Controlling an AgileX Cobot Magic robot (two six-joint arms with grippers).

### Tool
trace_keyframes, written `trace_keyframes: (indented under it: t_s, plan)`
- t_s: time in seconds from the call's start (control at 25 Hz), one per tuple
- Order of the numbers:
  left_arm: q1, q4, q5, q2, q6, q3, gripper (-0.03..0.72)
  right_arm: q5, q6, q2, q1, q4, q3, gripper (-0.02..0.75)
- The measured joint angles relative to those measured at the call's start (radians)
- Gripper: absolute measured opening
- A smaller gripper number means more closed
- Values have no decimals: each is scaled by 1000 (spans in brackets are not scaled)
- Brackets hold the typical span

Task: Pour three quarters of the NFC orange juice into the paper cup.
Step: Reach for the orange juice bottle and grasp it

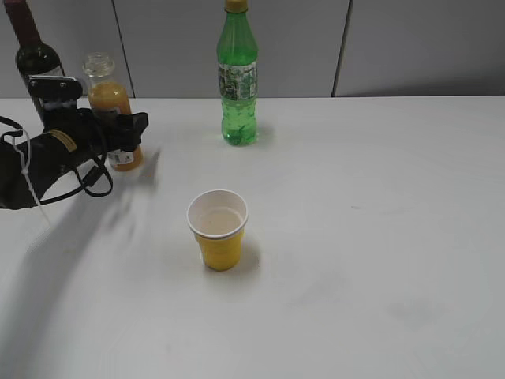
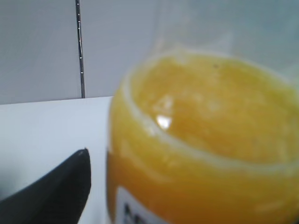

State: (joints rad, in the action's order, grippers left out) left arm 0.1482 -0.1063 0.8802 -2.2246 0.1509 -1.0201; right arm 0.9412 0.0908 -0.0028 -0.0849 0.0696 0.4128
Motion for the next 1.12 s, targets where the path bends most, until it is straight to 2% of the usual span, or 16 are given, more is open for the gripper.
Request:
trace_keyframes:
  t_s: [0.24,0.48,0.84,1.0,1.12]
  plan:
    - [8,9,-1,-4,0,-12,610,0,0,0,0,0,0,593]
    - [8,10,-5,-9,0,-14,459,0,0,0,0,0,0,593]
    - [8,12,-38,8,0,-9,461,0,0,0,0,0,0,592]
    - [9,31,-81,71,-3,64,461,0,0,0,0,0,0,592]
    - [28,106,-70,132,-58,151,461,0,-1,0,0,0,0,593]
